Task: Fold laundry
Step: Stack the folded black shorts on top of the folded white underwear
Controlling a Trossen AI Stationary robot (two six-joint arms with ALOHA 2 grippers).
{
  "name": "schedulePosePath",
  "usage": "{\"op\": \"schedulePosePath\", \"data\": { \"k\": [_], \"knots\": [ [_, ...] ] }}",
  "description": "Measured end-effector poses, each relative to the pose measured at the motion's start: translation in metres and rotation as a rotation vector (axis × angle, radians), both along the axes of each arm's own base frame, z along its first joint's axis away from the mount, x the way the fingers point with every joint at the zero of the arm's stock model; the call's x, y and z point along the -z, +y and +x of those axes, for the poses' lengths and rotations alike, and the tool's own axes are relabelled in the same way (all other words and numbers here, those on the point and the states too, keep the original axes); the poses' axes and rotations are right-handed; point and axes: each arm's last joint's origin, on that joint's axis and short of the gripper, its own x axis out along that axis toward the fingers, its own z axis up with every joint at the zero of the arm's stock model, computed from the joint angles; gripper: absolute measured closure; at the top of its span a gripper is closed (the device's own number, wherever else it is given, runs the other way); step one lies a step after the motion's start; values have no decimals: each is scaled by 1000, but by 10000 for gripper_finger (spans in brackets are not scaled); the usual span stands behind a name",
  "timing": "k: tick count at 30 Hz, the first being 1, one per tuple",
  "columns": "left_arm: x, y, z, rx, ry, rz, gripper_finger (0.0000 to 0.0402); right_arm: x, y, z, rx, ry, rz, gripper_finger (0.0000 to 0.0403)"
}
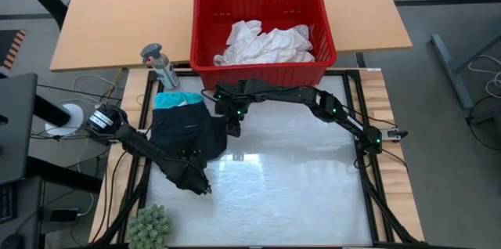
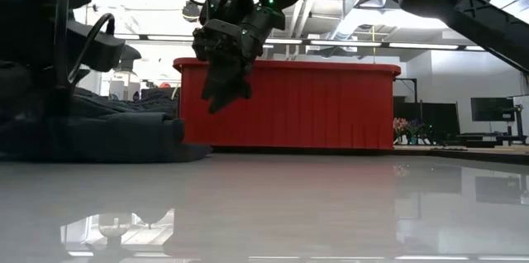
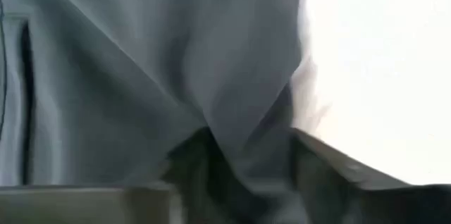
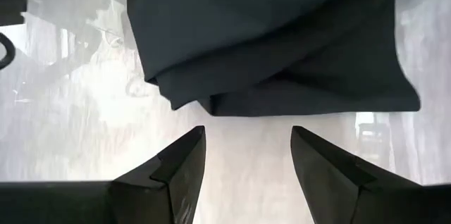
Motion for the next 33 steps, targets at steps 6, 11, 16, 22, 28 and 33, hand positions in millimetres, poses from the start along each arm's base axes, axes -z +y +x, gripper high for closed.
{"op": "schedulePosePath", "data": {
  "k": [6,11,16,22,28,33],
  "knots": [
    [-12,-2,2,-28,-34,-31,391,-1,3,-7,3,66,75,177],
    [-48,-2,9,-44,-135,-53,398,-21,0,-18,3,59,101,187],
    [-89,4,9,-93,-225,-67,400,-39,-6,-27,6,40,90,192],
    [-130,24,1,-165,-219,-26,401,-63,-7,-39,11,9,82,194],
    [-147,58,1,-157,-227,56,401,-80,-5,-49,14,-8,70,194],
    [-153,95,0,-188,-184,87,401,-77,-3,-53,16,48,81,194]
  ]
}}
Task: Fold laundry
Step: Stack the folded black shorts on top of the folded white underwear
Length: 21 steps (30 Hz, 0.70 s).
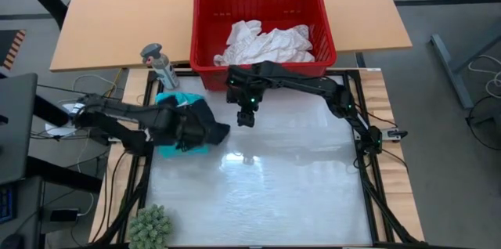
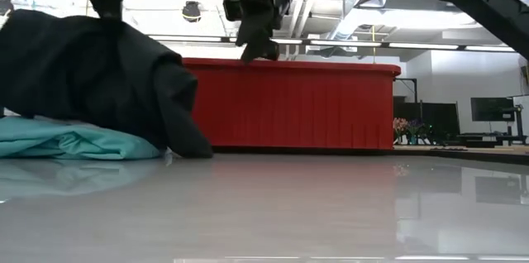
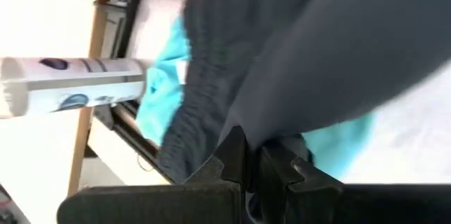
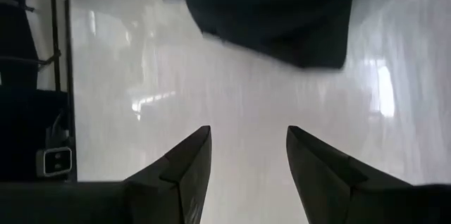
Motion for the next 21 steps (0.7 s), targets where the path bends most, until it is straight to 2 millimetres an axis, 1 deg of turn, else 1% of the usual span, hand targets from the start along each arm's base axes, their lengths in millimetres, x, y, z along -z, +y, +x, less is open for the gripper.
{"op": "schedulePosePath", "data": {
  "k": [4,8,10,13,17,21],
  "knots": [
    [-9,28,-10,-68,-11,40,401,1,1,-3,2,40,1,194],
    [-19,56,-25,-135,-9,126,401,2,0,-3,8,44,-10,194],
    [-24,68,-33,-158,11,183,401,2,0,-4,8,51,-8,194],
    [-29,85,-43,-190,77,313,401,2,0,-5,9,59,-7,194],
    [-33,105,-46,-215,139,441,401,2,0,-5,10,58,-7,194],
    [-35,114,-42,-173,160,476,401,2,0,-5,18,62,-2,194]
  ]
}}
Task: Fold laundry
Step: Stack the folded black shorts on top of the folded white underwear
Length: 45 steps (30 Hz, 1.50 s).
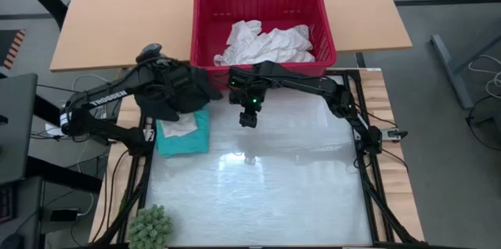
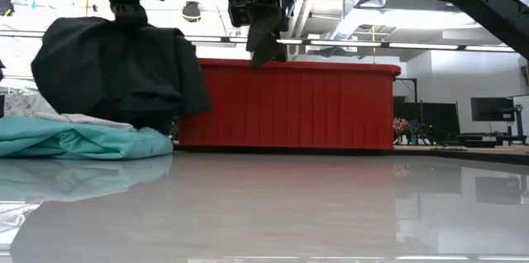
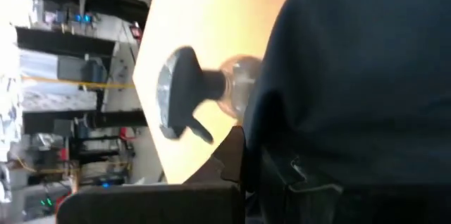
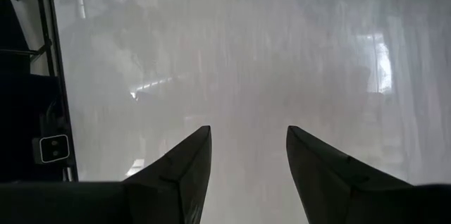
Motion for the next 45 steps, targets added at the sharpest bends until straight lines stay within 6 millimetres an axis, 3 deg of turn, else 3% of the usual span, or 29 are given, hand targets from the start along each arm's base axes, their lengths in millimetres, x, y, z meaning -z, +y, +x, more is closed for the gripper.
{"op": "schedulePosePath", "data": {
  "k": [5,9,15,19,24,30,36,41,45],
  "knots": [
    [-7,5,4,41,195,159,402,0,1,0,3,4,2,194],
    [-12,11,8,54,247,196,401,0,2,-1,2,18,7,194],
    [-13,25,5,-8,92,183,401,1,4,-2,11,38,18,194],
    [-3,17,7,5,-22,100,401,1,13,-2,-4,58,24,194],
    [40,-13,13,43,-52,-25,401,2,26,0,-36,60,23,194],
    [95,-70,13,79,-147,-306,401,2,44,1,-83,79,24,194],
    [104,-119,16,175,-238,-537,401,2,46,1,-104,70,17,194],
    [106,-144,16,180,-295,-714,401,2,41,1,-103,64,14,194],
    [106,-153,14,222,-284,-722,396,2,37,1,-119,50,3,194]
  ]
}}
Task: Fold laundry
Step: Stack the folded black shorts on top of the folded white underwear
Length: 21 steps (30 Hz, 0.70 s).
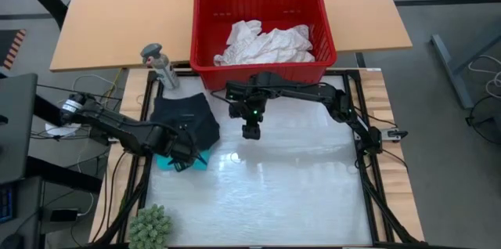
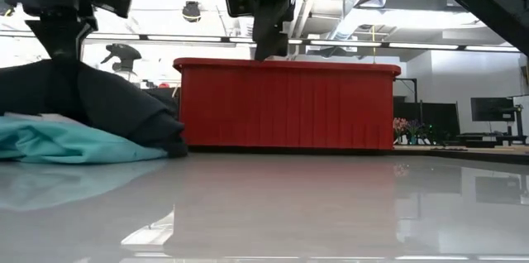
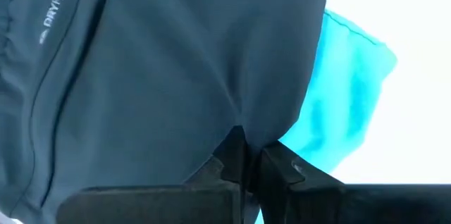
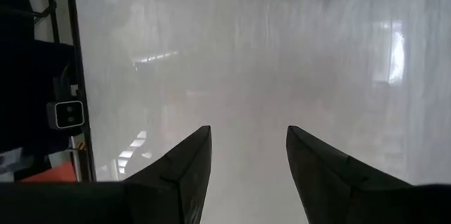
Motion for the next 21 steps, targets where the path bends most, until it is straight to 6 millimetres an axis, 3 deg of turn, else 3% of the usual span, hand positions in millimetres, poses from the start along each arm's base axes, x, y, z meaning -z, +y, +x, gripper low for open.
{"op": "schedulePosePath", "data": {
  "k": [6,11,14,17,21],
  "knots": [
    [-14,-2,1,16,-8,-6,381,-1,-8,3,-19,-60,-20,194],
    [-65,0,2,-18,-120,45,383,-1,-17,2,1,-62,-21,194],
    [-95,-1,-1,-8,-207,-62,386,-1,-22,1,11,-62,-21,194],
    [-113,-1,-6,4,-257,-150,386,-1,-28,0,26,-60,-21,194],
    [-122,10,-17,-222,-483,121,386,-2,-34,2,42,-97,-28,194]
  ]
}}
